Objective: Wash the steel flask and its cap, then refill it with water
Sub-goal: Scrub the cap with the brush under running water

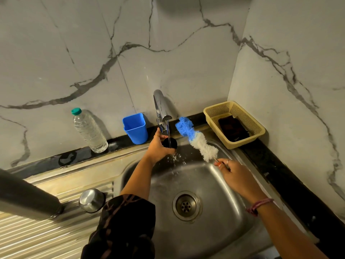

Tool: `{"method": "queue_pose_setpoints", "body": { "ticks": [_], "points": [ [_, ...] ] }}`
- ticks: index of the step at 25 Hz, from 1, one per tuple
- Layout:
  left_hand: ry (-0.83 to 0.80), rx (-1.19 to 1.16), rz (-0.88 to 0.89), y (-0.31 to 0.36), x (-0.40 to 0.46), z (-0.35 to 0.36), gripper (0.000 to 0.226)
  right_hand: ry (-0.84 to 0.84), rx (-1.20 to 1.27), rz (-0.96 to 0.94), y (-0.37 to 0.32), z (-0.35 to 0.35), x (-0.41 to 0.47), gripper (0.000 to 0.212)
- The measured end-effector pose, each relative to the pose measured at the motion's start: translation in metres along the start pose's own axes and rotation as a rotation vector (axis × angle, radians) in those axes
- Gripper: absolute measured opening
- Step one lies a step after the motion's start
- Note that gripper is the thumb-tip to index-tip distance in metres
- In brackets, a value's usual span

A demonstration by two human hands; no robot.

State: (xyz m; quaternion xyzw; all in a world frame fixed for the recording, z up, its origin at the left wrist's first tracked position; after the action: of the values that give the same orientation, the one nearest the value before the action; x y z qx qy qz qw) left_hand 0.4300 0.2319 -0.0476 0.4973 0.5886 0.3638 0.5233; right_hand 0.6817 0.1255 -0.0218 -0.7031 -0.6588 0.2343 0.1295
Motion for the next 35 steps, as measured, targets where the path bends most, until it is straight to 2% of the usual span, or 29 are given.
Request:
{"method": "queue_pose_setpoints", "body": {
  "ticks": [16, 23, 29, 35],
  "points": [
    [-0.113, -0.024, -0.049, 0.006, 0.001, 0.012, 0.133, 0.004, 0.018, -0.003, 0.007, 0.018, 0.009, 0.034],
    [0.020, 0.104, 0.009, 0.004, -0.025, 0.014, 0.118, 0.015, 0.056, -0.012, 0.008, 0.013, 0.003, 0.035],
    [0.152, -0.014, 0.038, -0.022, -0.096, 0.017, 0.101, 0.017, 0.017, -0.070, 0.008, 0.010, -0.016, 0.035],
    [0.292, -0.123, -0.018, -0.043, -0.145, 0.008, 0.097, 0.002, 0.001, -0.089, -0.003, 0.011, -0.051, 0.032]
  ]
}}
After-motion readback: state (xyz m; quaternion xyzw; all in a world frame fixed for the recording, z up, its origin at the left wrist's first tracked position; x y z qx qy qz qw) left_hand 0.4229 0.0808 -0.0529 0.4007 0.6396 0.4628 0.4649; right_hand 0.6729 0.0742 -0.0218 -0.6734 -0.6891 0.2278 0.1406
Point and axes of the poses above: each hand's wrist, its own x-axis towards the middle knuckle, its own z-axis out of the palm, y = z × x, the point moved 3 cm from there along x, towards the middle knuckle, and after that the axes turned 11 degrees about -x, right-handed, at the moved point
